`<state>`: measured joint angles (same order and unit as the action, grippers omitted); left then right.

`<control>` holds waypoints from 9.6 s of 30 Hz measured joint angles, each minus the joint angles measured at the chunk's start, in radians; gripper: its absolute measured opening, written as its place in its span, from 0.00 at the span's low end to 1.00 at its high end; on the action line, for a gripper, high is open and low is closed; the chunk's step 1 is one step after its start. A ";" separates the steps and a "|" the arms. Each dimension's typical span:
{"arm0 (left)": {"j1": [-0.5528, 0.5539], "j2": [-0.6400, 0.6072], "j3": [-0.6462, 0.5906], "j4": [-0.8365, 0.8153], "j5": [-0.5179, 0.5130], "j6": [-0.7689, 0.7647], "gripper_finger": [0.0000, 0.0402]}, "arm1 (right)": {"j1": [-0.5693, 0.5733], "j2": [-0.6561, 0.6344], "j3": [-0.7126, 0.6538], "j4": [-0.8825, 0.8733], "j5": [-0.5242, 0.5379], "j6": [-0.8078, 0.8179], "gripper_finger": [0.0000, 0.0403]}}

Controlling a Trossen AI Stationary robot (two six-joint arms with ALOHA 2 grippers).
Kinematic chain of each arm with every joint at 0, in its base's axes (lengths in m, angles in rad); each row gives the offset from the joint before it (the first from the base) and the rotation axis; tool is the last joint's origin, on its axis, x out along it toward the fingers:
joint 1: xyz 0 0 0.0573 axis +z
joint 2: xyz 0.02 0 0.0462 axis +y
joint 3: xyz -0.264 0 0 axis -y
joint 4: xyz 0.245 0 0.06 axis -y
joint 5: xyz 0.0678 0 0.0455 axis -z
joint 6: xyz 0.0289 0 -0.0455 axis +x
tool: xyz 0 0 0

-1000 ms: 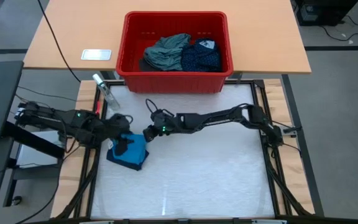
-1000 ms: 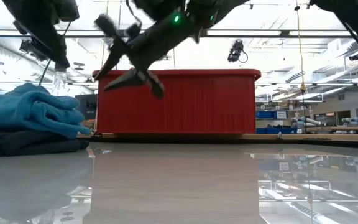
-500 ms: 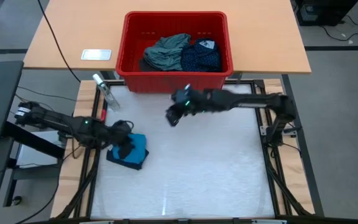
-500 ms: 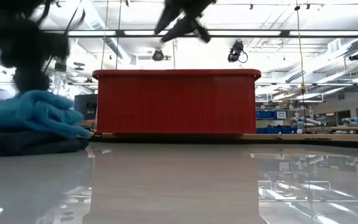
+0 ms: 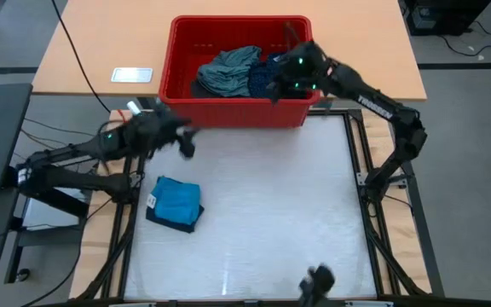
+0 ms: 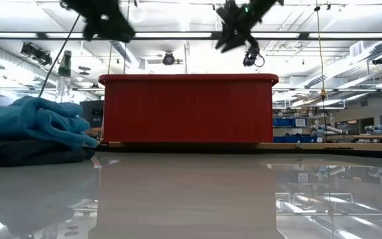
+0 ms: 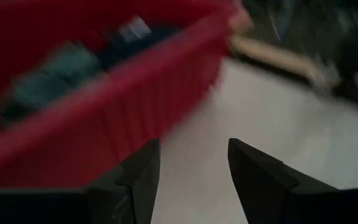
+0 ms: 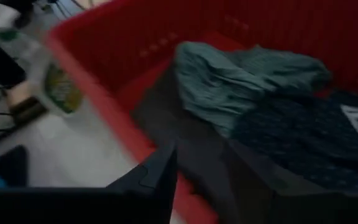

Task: Fold laundry
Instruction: Fold the green polo shirt

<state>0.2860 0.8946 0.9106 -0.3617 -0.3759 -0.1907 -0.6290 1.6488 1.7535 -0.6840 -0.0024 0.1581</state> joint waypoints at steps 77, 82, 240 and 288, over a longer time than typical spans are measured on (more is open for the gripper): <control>0.657 0.976 1.254 -0.090 0.748 0.389 0.00 | -0.316 0.386 0.568 -0.216 -0.360 -0.106 0.51; 0.555 0.934 1.343 -0.096 0.788 0.313 0.00 | -0.316 0.291 0.569 -0.195 -0.366 -0.124 0.51; -0.525 0.940 1.257 -0.848 -0.394 -0.412 0.65 | 0.654 -0.572 -0.276 0.107 0.488 0.086 0.02; -0.326 0.798 1.010 -0.301 -0.239 0.029 0.00 | 0.572 -0.646 -0.276 -0.178 0.253 0.107 0.02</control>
<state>-0.0400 1.6925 1.9210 -0.6625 -0.6149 -0.1616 -0.0569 1.0025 1.4773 -0.8619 0.2509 0.2648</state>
